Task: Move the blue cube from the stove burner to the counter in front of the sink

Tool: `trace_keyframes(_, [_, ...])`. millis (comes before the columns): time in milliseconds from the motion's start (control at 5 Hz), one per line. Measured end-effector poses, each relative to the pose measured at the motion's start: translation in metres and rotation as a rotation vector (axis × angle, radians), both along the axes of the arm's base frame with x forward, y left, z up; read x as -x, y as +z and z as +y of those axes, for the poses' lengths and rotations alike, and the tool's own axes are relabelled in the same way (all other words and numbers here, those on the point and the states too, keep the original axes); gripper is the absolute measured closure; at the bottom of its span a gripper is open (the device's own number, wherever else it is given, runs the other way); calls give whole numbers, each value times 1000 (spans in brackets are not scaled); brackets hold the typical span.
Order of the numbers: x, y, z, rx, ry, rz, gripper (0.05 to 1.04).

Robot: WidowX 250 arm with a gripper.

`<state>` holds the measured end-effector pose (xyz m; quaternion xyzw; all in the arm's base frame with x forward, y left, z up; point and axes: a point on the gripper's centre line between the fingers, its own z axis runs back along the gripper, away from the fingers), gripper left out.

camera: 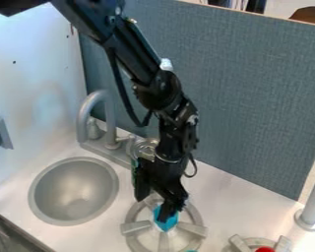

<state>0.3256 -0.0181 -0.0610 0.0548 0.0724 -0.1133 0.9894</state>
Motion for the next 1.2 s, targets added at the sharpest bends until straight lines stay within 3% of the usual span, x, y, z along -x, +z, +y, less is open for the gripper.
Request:
trace_keyframes(400, [1,-5,0,-1,18,14,83])
trace_keyframes(800, [4,-6,-9,54,24,31,83])
trace_keyframes(1000, [-2,-3,-11,55,36,14,83])
trace_keyframes(1200, [-2,-13,-9,17,66,29,83])
